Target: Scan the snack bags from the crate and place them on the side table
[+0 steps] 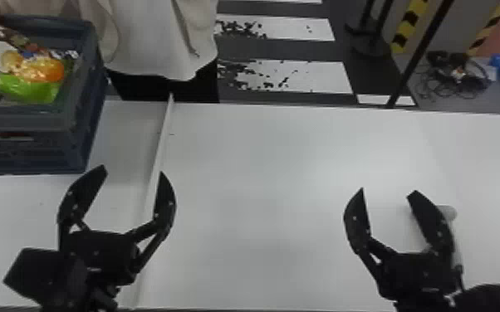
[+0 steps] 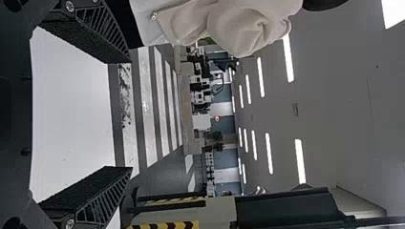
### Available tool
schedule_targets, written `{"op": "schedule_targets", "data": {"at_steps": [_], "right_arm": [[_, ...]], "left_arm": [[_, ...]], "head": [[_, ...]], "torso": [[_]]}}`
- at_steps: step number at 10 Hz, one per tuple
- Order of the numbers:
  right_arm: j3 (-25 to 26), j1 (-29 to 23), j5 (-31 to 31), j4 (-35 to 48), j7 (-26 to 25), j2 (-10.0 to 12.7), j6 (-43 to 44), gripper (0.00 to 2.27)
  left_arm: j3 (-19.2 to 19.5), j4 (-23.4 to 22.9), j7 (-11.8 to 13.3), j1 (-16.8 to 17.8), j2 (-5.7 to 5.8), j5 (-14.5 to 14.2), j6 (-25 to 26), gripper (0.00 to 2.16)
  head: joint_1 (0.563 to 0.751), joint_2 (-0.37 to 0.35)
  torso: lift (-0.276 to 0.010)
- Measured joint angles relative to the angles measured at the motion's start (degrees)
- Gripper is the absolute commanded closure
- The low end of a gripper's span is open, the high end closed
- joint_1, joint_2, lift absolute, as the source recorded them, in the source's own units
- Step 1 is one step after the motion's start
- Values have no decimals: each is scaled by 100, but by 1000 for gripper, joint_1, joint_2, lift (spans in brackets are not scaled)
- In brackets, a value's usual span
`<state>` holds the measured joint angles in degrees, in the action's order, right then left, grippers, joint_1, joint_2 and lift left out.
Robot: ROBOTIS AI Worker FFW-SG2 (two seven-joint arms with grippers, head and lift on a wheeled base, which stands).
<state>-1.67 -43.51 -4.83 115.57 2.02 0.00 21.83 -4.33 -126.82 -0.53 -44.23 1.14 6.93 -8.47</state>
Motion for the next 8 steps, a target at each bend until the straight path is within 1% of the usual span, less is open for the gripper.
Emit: {"op": "schedule_targets", "data": {"at_steps": [3,8], "right_arm": [[0,0,0,-3,0,0,0,76],[-9,-5,0,-12,0,0,0,76]], "left_arm": [[33,0,8,-6,0,-109,21,124],[57,39,0,-6,0,-156,38,124]], "head": [[695,-40],[695,-34]], "torso": [[-94],[-94]]}}
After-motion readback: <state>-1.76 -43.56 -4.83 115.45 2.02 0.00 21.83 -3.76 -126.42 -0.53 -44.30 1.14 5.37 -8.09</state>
